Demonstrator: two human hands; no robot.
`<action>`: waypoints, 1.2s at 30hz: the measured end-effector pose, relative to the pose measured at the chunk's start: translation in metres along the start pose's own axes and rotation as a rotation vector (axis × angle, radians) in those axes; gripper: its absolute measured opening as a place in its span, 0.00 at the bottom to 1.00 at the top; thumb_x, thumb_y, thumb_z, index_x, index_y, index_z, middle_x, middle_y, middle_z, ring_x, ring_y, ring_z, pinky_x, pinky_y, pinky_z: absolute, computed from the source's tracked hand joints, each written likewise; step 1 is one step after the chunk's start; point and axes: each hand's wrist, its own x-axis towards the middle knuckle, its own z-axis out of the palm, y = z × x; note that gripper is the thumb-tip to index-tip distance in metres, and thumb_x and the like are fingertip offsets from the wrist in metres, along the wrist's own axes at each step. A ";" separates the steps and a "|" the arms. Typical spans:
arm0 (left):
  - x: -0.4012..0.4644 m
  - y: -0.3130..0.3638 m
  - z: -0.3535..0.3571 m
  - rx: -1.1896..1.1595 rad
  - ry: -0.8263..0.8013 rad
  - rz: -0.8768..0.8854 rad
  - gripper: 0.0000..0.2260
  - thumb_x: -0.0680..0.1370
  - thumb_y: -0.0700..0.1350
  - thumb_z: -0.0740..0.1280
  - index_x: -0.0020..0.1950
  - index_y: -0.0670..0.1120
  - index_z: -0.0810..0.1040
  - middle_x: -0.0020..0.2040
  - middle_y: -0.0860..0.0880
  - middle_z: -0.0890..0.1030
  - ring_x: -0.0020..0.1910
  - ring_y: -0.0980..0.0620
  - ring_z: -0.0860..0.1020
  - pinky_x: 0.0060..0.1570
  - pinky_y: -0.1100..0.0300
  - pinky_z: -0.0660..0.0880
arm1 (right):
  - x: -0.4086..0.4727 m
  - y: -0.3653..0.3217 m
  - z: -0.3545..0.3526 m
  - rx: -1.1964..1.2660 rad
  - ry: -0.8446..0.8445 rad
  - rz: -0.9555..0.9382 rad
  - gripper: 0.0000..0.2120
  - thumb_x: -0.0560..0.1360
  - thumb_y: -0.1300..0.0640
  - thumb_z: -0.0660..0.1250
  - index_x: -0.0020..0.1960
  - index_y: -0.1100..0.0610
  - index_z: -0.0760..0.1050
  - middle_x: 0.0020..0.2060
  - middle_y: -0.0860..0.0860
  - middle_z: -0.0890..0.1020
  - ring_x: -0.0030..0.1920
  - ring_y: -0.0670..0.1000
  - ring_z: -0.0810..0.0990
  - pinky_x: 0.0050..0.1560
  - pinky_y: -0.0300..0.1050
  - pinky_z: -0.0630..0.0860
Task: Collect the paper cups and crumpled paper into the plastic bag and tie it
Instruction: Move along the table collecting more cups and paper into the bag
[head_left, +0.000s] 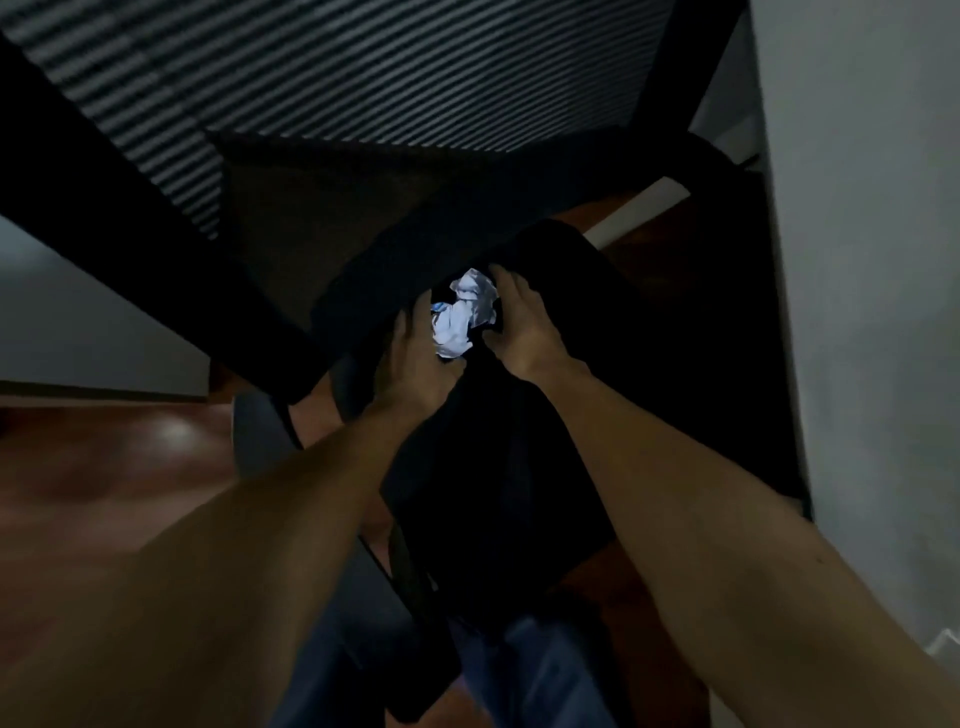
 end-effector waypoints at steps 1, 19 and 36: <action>0.006 0.000 0.004 -0.016 0.021 -0.019 0.37 0.72 0.52 0.74 0.78 0.49 0.62 0.73 0.46 0.70 0.72 0.46 0.70 0.68 0.50 0.71 | 0.010 0.001 0.004 0.031 -0.004 -0.007 0.38 0.76 0.64 0.71 0.81 0.58 0.58 0.77 0.58 0.66 0.74 0.59 0.67 0.72 0.54 0.69; -0.080 0.089 -0.130 -0.057 -0.210 0.117 0.21 0.73 0.46 0.76 0.65 0.47 0.75 0.55 0.50 0.81 0.52 0.51 0.80 0.52 0.55 0.79 | -0.124 -0.073 -0.075 0.141 0.282 0.197 0.18 0.80 0.62 0.67 0.69 0.56 0.74 0.63 0.55 0.78 0.61 0.58 0.77 0.60 0.57 0.77; -0.200 0.284 -0.189 0.008 -0.595 0.727 0.23 0.65 0.61 0.73 0.57 0.54 0.76 0.50 0.57 0.82 0.48 0.57 0.82 0.49 0.61 0.77 | -0.418 -0.160 -0.177 0.182 1.068 0.578 0.04 0.79 0.55 0.64 0.50 0.55 0.71 0.44 0.51 0.79 0.44 0.55 0.77 0.46 0.58 0.76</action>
